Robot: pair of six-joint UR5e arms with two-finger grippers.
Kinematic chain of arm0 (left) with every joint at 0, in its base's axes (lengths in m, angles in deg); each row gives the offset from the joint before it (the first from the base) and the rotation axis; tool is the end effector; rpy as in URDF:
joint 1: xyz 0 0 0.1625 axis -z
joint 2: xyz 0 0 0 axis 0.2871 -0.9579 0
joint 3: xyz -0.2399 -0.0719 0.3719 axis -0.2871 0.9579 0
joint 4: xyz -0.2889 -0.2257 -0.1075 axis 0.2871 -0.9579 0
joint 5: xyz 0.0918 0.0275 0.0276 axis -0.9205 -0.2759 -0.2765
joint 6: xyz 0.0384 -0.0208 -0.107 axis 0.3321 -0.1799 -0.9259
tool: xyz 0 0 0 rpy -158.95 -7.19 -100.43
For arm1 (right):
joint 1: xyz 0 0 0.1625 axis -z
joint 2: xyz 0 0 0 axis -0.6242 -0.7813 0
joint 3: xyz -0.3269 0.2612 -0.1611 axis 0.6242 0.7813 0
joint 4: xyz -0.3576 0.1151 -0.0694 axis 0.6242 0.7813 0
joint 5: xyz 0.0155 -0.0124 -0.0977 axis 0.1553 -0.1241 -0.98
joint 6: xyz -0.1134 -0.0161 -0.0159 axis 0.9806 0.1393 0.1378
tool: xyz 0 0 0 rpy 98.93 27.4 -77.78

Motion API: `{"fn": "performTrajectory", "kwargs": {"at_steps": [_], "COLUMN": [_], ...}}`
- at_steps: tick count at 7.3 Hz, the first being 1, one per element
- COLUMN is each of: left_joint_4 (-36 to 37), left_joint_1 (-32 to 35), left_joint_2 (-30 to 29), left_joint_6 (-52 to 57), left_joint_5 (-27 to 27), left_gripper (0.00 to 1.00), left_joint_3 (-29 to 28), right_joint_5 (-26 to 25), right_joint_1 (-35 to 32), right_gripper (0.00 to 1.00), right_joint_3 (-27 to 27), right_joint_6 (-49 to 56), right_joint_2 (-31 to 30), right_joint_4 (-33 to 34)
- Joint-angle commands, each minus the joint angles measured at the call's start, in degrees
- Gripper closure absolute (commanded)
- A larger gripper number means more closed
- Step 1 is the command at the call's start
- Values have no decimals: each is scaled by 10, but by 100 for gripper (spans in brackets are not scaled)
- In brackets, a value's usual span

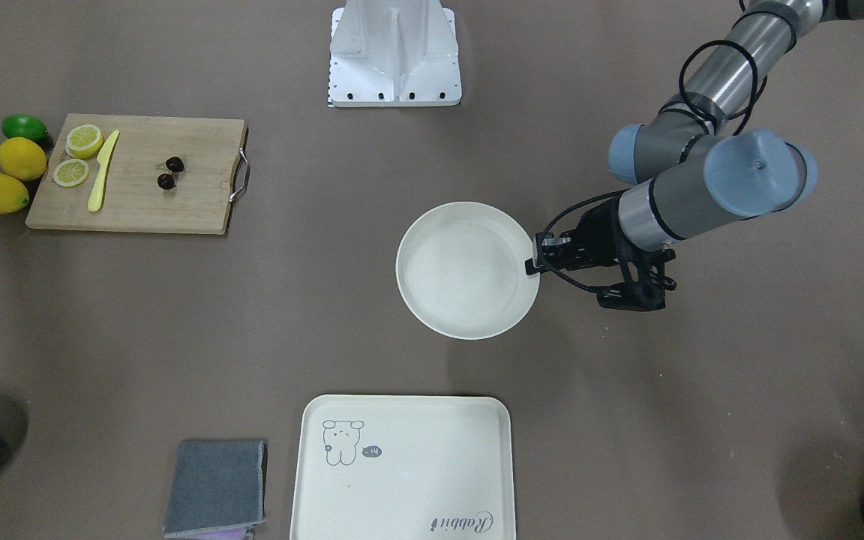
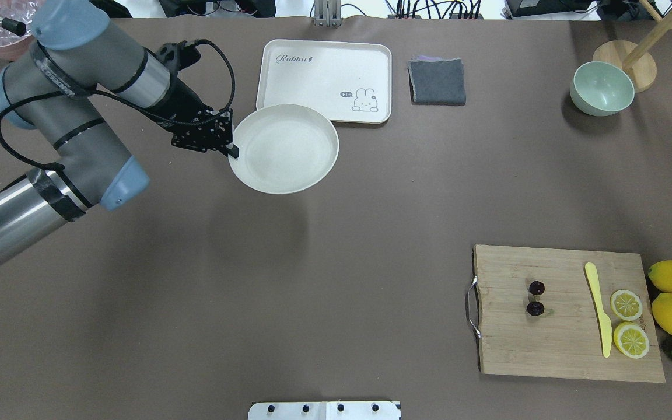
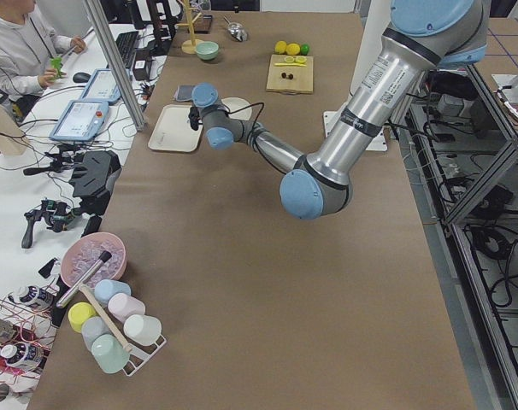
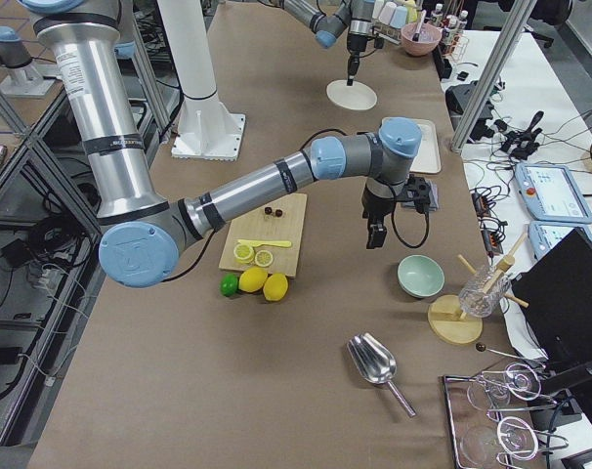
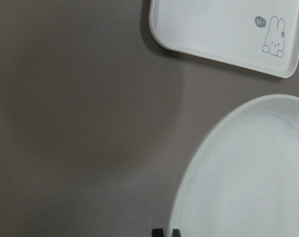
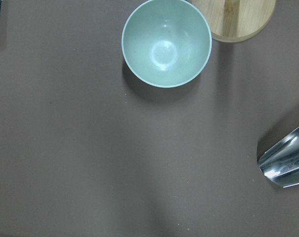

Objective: Place red cherry on plate
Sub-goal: 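Push the white plate with the left gripper toward the table center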

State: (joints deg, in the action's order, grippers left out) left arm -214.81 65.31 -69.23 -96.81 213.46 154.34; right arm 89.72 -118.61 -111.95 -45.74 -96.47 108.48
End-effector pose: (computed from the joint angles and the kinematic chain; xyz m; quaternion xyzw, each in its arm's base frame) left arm 0.4241 -0.5512 0.3179 -0.0442 0.5880 -0.0074 0.8077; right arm -0.0418 -0.5448 0.5039 0.0041 -0.3766 -0.0296 0.9259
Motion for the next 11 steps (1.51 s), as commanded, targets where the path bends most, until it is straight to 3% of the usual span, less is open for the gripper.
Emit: {"fn": "performTrajectory", "kwargs": {"at_steps": [1,3,6,7,8,9,11], "left_joint_4": [15,14,7,7,6,7,12], "left_joint_1": [-62,-110,-126,-126,-129,-129,-122], "left_joint_2": [-6,-4,1,2,1,1,1], "left_joint_6": [-3,-15,-12,-9,-11,-10,-9], "left_joint_5": [-89,-135,-149,-148,-149,-149,-145], "left_gripper": [100,100,100,77,24,3,2], "left_joint_3": [1,-2,-2,-3,-6,-5,-1], "right_joint_5": [1,1,2,3,3,3,10], "right_joint_1": [2,3,3,3,3,4,4], "right_gripper": [0,0,0,0,0,0,0], "right_joint_3": [-1,0,-1,-1,-1,-2,-2], "right_joint_6": [-7,-6,-6,-6,-6,-6,-5], "right_joint_2": [1,-4,-11,-14,-16,-16,-14], "right_joint_4": [0,0,0,0,0,0,0]}}
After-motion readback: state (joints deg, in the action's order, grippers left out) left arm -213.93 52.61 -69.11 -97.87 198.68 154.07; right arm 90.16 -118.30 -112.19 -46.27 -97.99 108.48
